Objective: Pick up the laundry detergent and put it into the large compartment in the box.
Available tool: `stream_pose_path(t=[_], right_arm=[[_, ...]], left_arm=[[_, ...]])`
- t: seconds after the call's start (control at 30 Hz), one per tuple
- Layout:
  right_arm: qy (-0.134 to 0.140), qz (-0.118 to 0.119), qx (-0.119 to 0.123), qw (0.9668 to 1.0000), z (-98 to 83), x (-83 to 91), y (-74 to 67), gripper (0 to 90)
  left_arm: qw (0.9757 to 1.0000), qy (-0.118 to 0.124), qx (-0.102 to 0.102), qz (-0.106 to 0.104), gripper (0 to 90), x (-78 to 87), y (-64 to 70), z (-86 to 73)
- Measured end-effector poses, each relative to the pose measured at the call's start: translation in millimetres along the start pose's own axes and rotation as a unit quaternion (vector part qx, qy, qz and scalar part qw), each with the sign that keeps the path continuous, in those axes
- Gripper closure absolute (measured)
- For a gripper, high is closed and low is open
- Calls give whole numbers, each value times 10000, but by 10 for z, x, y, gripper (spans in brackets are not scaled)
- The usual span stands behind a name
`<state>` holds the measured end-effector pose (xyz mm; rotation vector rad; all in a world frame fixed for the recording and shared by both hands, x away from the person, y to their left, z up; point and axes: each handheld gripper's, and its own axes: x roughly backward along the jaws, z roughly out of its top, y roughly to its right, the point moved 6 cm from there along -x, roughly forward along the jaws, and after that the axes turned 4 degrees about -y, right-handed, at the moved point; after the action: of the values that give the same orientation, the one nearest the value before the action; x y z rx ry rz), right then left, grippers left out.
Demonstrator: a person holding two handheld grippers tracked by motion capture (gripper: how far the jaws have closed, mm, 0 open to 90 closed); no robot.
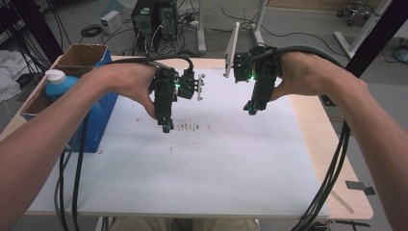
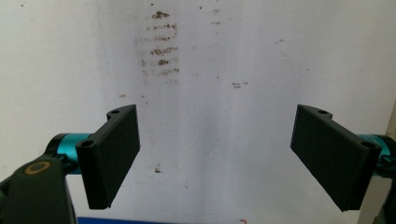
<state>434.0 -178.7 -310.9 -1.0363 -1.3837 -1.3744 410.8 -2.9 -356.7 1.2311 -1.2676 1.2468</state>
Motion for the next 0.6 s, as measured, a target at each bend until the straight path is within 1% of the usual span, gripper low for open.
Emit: stream_pose_path(t=[0.1,0.27,0.6], right_arm=[[0,-17,-14,10000,-7,-4,7,122],[-6,-12,-16,10000,4,-10,11,122],[17,5,0,10000,40,-23,8,122]], left_arm=[[10000,14,13,-6,158,5,-6,-3],[10000,-33,-38,-22,158,-12,-11,-5],[10000,5,-5,-54,158,-11,-18,-10]])
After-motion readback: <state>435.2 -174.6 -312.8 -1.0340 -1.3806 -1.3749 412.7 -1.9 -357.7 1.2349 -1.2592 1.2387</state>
